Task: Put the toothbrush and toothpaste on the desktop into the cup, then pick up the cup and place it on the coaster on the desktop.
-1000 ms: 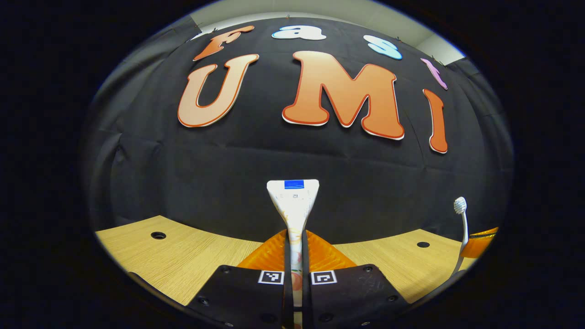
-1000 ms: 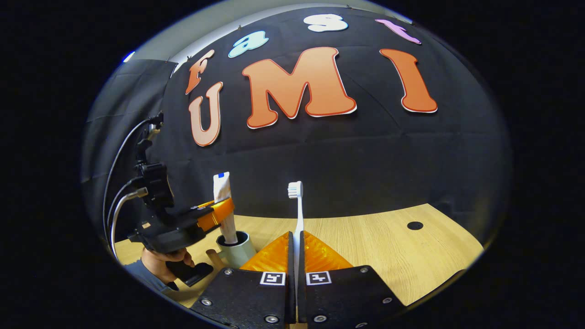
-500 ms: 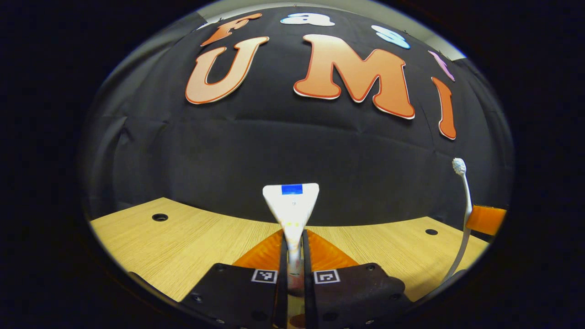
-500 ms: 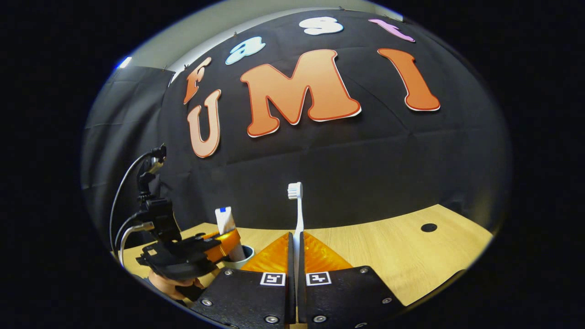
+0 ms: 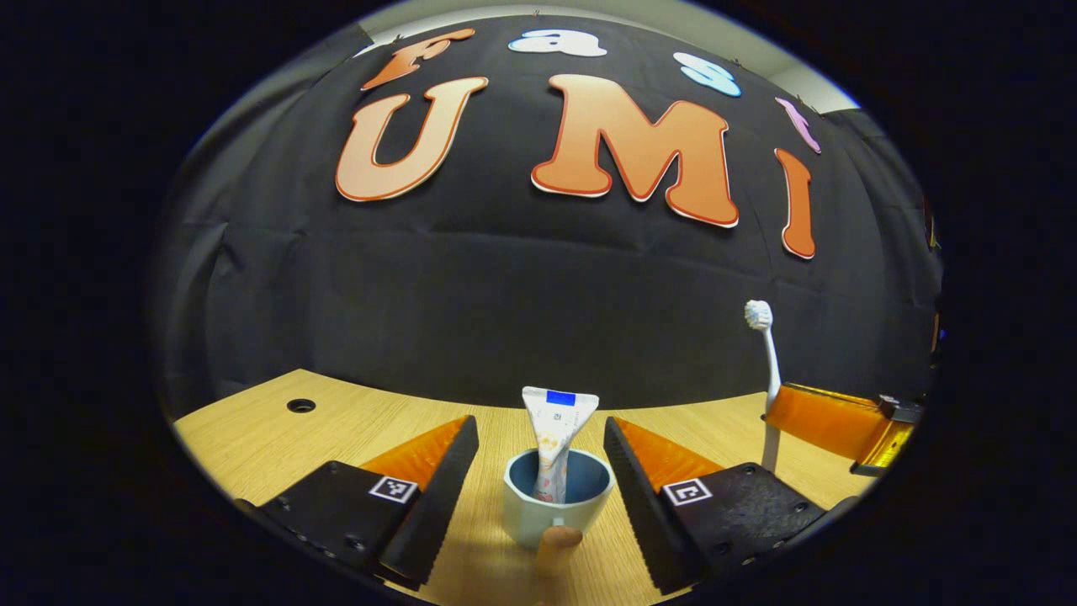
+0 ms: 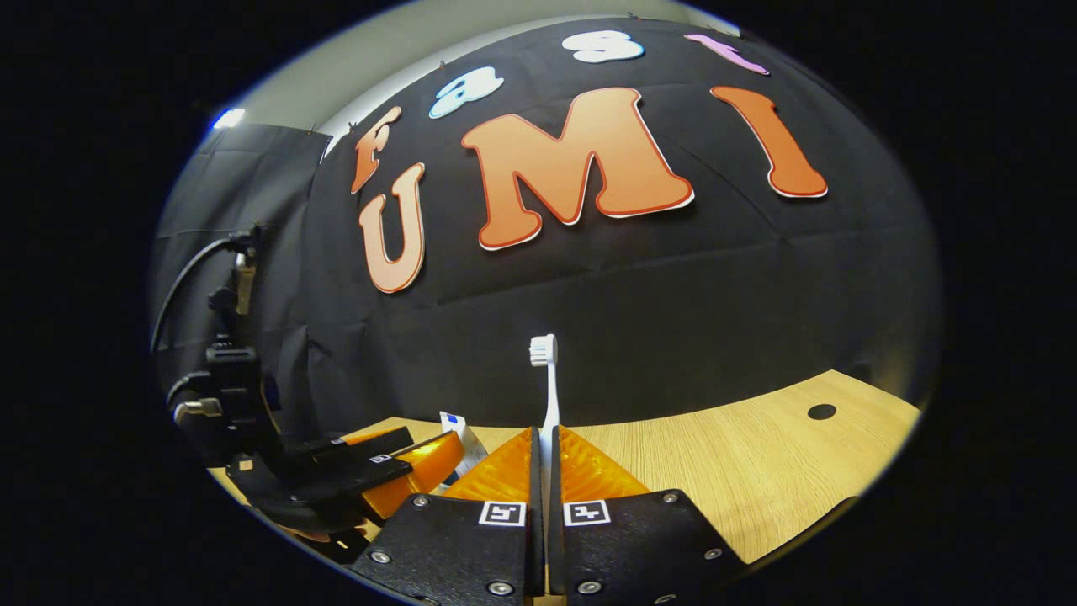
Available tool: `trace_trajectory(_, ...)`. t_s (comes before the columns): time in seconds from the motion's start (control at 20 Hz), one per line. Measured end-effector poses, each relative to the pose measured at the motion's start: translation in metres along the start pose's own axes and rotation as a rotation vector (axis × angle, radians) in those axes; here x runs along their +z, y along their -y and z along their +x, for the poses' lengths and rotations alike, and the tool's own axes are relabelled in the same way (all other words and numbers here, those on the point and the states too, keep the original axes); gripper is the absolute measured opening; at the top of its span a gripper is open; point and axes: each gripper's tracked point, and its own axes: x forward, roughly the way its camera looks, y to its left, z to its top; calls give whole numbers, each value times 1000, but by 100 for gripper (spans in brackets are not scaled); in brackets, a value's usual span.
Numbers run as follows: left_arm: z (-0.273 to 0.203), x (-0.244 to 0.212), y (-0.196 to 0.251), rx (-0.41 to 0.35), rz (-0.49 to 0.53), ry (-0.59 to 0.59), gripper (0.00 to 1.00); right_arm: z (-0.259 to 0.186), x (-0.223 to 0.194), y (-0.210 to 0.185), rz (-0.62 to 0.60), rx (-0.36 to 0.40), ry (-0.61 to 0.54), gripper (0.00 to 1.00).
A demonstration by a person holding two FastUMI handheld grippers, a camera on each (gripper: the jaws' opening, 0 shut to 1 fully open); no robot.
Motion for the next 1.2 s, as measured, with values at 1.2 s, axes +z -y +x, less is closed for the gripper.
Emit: trace_trajectory(1.2, -87, 5, -100, 115, 35, -17, 98, 79, 12, -61, 28, 54, 79, 2)
